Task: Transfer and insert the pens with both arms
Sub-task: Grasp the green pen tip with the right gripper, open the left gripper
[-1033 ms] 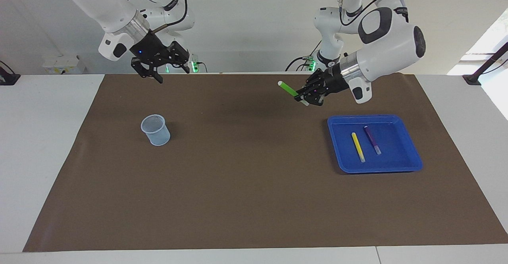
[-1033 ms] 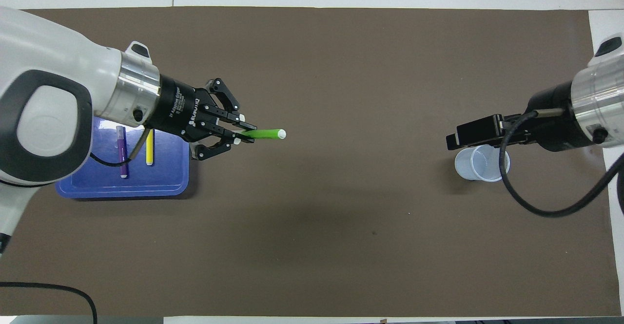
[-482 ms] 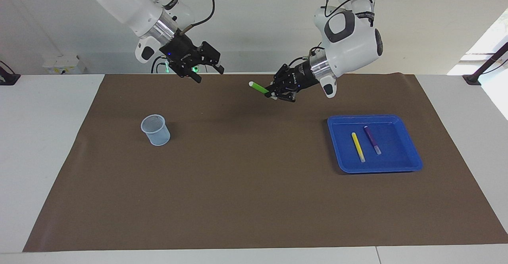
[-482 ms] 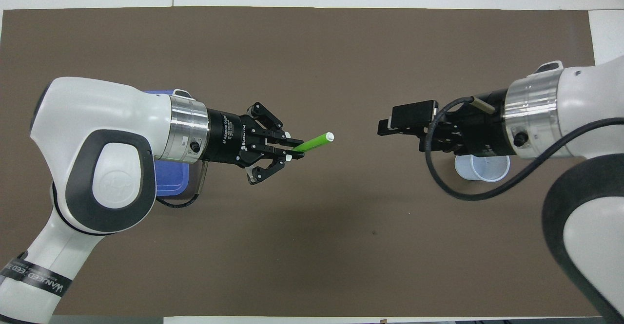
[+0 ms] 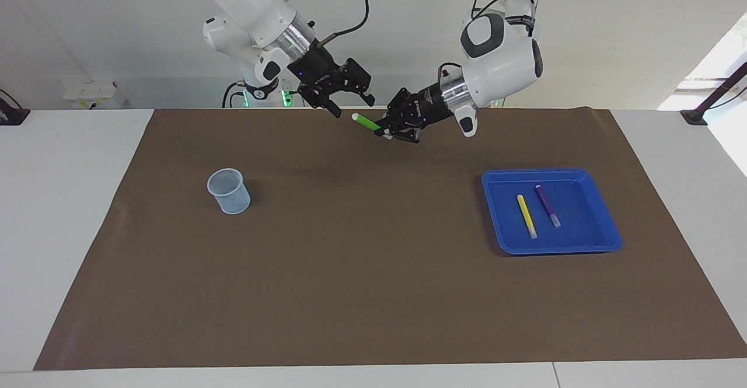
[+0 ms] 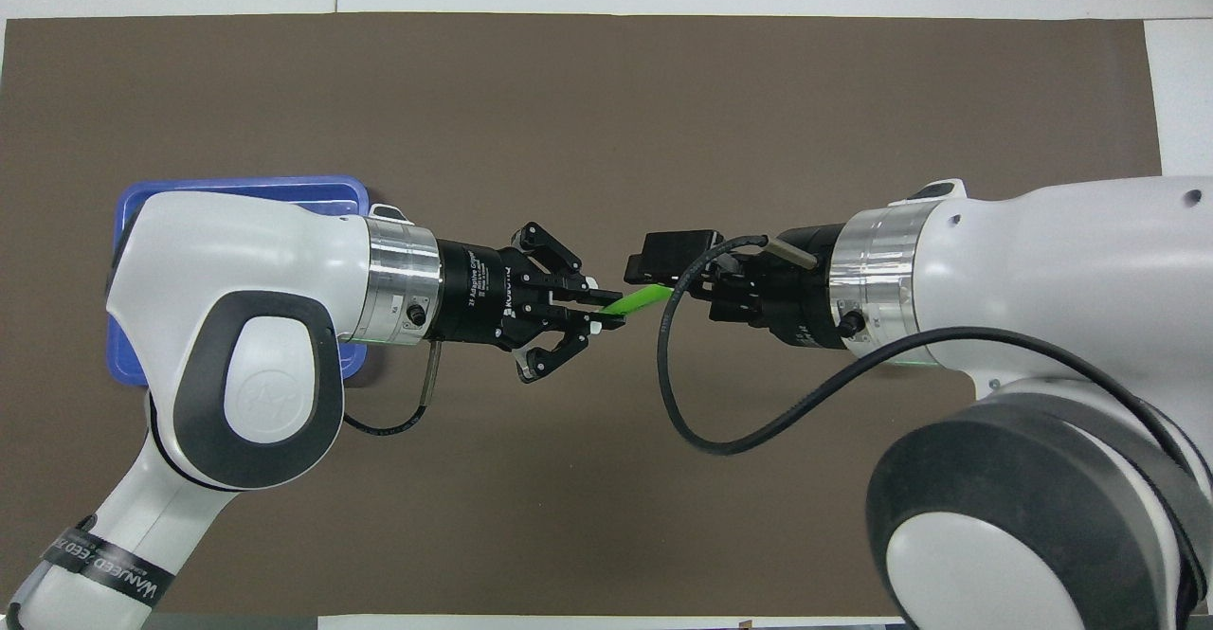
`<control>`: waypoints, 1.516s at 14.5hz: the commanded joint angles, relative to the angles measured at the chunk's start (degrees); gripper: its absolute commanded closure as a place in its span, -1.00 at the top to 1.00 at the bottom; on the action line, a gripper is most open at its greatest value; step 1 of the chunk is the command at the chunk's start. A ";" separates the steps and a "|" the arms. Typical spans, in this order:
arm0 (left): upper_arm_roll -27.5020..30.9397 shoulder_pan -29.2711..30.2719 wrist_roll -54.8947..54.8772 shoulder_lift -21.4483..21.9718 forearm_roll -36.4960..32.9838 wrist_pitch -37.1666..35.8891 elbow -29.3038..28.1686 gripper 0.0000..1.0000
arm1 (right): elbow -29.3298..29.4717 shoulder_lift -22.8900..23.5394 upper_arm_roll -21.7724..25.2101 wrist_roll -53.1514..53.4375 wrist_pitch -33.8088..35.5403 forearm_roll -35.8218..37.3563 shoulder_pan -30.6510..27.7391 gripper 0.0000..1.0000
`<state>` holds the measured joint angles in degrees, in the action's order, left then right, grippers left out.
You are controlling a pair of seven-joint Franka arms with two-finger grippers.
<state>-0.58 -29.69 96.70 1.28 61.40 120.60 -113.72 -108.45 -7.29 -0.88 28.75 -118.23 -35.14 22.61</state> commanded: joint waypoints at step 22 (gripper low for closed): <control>0.66 -0.72 -3.62 2.58 4.60 0.95 -2.56 0.98 | -1.76 -1.32 0.18 -1.77 -0.25 -1.51 -0.81 -1.00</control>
<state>-0.60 -29.72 93.94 1.72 63.97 120.62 -114.38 -108.95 -7.52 -0.47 28.65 -118.36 -35.23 22.28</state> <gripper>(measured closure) 0.828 0.828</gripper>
